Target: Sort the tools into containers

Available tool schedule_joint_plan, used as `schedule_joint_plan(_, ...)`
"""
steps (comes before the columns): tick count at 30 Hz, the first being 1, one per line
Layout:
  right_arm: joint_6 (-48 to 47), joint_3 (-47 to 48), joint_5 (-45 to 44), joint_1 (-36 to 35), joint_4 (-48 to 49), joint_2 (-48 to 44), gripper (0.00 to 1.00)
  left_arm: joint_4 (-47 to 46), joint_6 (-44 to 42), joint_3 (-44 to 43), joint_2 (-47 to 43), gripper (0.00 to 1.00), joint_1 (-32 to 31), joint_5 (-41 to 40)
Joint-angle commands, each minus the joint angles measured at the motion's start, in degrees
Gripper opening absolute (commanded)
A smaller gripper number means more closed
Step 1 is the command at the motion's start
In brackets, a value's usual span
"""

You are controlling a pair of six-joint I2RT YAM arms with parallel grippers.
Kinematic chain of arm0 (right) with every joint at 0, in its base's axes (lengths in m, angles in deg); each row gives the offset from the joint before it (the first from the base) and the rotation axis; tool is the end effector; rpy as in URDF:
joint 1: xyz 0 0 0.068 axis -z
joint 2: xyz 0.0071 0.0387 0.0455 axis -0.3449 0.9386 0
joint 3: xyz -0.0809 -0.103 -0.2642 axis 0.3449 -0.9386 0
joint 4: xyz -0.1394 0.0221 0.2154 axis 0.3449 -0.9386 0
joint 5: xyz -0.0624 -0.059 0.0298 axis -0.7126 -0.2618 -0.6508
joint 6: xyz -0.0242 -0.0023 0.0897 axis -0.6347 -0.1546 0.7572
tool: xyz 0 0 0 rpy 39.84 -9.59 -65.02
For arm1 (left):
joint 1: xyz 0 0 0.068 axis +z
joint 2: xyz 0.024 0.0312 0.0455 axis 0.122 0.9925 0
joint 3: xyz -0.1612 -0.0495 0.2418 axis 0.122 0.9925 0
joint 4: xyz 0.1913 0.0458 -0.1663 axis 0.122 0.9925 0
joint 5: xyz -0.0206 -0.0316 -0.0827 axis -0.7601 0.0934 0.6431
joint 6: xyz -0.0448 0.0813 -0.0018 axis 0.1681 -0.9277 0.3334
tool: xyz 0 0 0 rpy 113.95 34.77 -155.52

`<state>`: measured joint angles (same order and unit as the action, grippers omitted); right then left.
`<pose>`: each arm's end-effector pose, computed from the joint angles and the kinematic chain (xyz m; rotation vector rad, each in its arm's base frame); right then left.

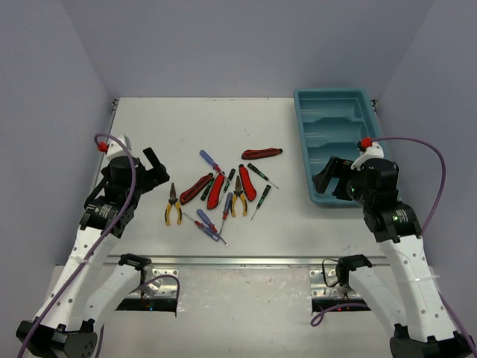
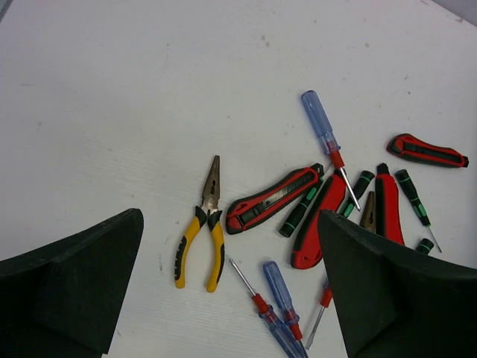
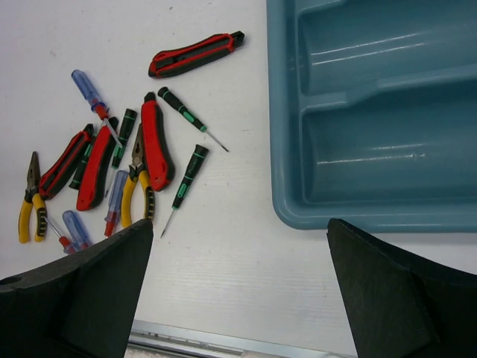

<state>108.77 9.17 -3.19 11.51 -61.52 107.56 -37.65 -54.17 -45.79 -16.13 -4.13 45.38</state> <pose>0.1681 0.0272 0.3128 0.3544 2.0789 0.4128 0.1724 -0.0064 0.3097 -0.4615 2.0195 -0.0527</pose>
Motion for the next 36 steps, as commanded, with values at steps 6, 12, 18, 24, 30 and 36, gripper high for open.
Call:
schedule_joint_plan(6, 2.59, -1.26, 9.62, 0.14, 11.02, -1.48, 0.99, -0.54, 1.53, -2.02, -2.01, 1.00, -0.20, -1.67)
schedule_joint_plan(12, 4.96, 1.63, 26.58, -3.18, 20.90, 11.93, 0.99, -0.92, 1.53, -1.92, -3.09, 1.00, 0.00, -1.96)
schedule_joint_plan(18, -3.01, 22.64, 7.35, -25.67, 16.14, 40.85, 0.99, -1.80, 1.36, -0.91, -5.13, 1.00, 1.72, -1.36)
schedule_joint_plan(24, -14.63, 55.48, -5.95, -34.36, -1.57, 77.41, 0.86, -2.48, 1.13, -0.30, -5.65, 1.00, 1.91, -0.25)
schedule_joint_plan(30, -20.99, 77.06, -12.33, -36.91, -6.36, 95.63, 0.66, -2.74, 0.60, -0.13, -5.23, 1.00, 1.91, 0.98)
schedule_joint_plan(36, -25.07, 76.45, -11.78, -36.82, -1.57, 100.36, 0.56, -2.92, 0.34, -0.18, -4.59, 1.00, 1.82, 2.16)
